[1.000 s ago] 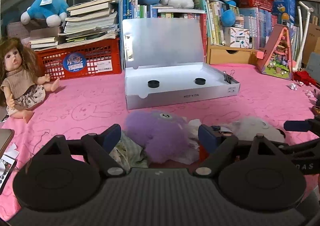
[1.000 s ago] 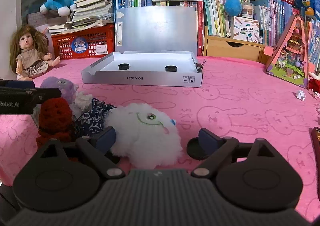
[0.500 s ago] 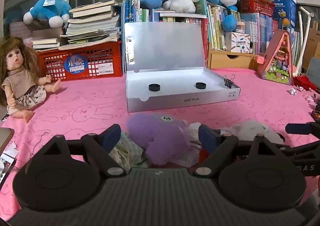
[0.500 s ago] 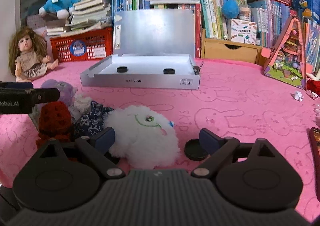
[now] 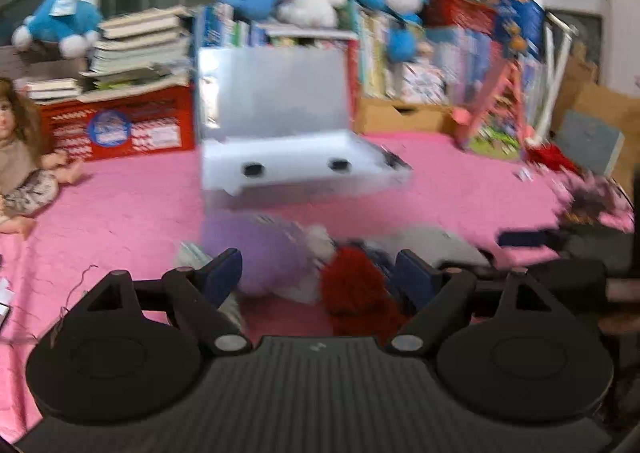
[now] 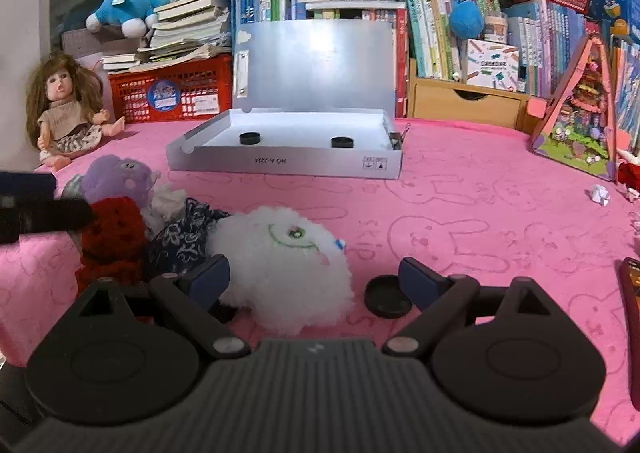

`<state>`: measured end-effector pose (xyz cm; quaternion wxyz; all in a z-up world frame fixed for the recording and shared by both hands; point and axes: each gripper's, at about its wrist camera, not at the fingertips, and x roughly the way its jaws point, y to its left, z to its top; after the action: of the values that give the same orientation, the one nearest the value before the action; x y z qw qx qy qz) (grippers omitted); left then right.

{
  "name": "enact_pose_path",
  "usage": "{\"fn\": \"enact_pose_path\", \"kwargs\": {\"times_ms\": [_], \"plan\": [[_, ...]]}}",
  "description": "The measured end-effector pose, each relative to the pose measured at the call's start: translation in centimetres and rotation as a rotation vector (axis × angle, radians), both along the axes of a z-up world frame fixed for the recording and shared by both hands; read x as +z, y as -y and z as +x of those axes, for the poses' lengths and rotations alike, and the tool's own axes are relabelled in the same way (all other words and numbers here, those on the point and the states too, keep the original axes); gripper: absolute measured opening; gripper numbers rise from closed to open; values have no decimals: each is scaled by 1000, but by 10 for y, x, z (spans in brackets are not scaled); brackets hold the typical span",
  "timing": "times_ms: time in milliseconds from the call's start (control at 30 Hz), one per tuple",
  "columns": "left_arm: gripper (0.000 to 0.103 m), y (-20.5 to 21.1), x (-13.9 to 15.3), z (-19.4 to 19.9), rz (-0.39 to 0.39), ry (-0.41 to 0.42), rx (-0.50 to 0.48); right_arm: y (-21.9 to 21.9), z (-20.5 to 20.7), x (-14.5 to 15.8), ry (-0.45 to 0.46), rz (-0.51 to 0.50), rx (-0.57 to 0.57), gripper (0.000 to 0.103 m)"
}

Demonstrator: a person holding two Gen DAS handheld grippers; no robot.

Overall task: Organize objects
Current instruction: 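Move both grippers back over the pile of soft toys, then grasp the red knitted toy with the left gripper while the right grasps the white fluffy toy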

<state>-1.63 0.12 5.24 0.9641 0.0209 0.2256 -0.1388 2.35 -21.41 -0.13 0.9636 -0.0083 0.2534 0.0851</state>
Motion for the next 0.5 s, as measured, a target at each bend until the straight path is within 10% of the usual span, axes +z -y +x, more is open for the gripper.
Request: {"fn": "enact_pose_path", "kwargs": {"times_ms": [267, 500], "plan": [[59, 16, -29, 10, -24, -119, -19, -6, -3, -3, 10, -29, 33, 96], [59, 20, -38, 24, -79, -161, -4, -11, 1, -11, 2, -48, 38, 96]]}}
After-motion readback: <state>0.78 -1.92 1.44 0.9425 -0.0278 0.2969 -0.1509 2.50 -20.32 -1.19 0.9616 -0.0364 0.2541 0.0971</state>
